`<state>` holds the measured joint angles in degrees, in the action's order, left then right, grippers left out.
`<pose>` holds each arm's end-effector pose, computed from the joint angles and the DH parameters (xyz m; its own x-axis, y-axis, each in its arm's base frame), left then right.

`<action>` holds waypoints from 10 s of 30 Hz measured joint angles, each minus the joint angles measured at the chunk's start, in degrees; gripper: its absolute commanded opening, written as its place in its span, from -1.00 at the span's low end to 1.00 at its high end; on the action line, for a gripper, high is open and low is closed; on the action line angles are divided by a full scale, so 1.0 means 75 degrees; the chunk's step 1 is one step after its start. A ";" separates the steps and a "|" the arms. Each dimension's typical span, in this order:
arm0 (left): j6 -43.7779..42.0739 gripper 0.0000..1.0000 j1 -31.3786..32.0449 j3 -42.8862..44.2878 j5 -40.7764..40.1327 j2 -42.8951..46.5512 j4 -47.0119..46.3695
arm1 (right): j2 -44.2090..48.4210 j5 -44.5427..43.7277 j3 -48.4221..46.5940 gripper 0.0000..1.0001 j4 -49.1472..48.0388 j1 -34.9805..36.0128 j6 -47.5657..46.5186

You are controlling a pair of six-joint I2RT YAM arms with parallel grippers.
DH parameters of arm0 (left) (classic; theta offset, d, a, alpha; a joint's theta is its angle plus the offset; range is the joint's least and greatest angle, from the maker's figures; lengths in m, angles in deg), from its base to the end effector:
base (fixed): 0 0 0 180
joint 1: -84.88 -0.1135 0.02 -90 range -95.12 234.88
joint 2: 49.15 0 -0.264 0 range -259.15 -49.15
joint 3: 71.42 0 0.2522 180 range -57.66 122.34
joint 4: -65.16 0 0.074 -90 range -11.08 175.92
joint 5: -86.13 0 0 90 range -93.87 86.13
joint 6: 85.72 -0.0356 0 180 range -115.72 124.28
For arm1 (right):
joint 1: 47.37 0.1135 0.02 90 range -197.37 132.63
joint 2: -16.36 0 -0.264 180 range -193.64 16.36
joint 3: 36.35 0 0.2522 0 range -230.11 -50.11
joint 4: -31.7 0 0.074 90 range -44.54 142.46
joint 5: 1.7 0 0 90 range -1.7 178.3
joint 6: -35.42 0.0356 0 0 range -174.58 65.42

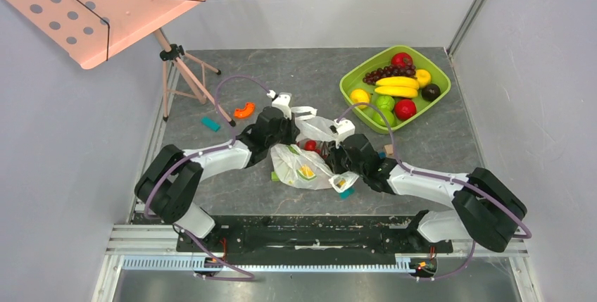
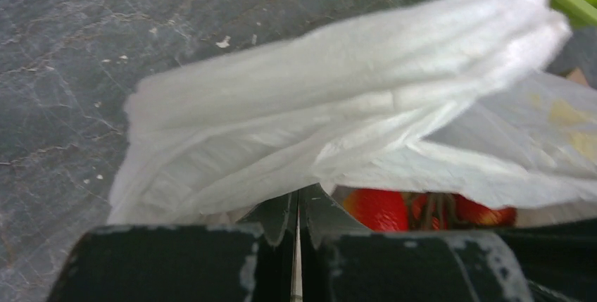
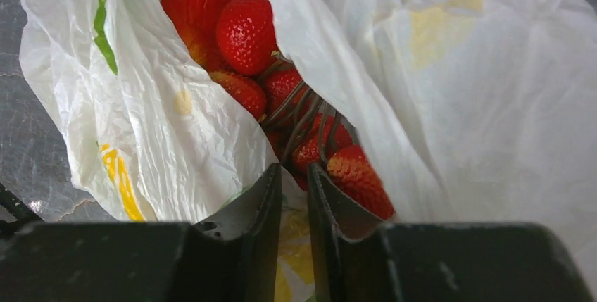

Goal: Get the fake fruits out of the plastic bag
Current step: Adjust the plastic bag at the center of the board, then take out the fake fruit from the plastic bag, then place the fake fruit in the bin, then adjust the plastic bag at the center of the board.

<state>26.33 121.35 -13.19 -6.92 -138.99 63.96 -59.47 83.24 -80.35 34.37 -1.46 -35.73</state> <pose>0.2653 -0.1938 0.1899 -0.5863 -0.0328 -0.8095 0.3631 0.8825 -0.2988 0.1831 0.1845 0.1745 -0.5878 -0.1442 -0.7961 -0.5019 0.8368 0.2190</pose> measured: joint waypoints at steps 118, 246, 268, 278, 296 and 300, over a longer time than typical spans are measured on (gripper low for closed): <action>-0.0090 -0.96 0.1798 -0.0979 -0.0950 0.2530 0.0385 | 0.1623 0.0600 -0.2393 -1.00 0.0178 -0.0437 -0.0909; -0.0251 -0.96 0.2600 -0.0300 -0.0184 0.3375 0.1413 | 0.1824 0.0230 -0.1751 -0.88 0.3421 0.0044 -0.0047; -0.0254 -0.96 0.3756 -0.0423 0.0015 0.1574 0.0833 | 0.2707 -0.0303 0.0082 -0.70 0.3206 0.0044 0.0504; -0.0070 -0.96 0.4433 -0.1708 -0.0338 0.2174 0.0580 | 0.3681 0.0105 0.0970 -0.06 0.3031 0.0152 0.0825; 0.0347 -0.96 0.4913 -0.2509 -0.0901 0.1580 -0.0318 | 0.3480 0.0708 0.1096 0.36 0.2203 0.0402 0.0761; 0.0533 -0.96 0.4975 -0.2576 -0.0947 0.1335 -0.0527 | 0.2958 0.0883 0.1049 0.41 0.1985 0.0662 0.0595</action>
<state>30.33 158.66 -32.51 -14.02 -128.98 60.01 -37.28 89.86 -72.48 49.25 3.50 -31.27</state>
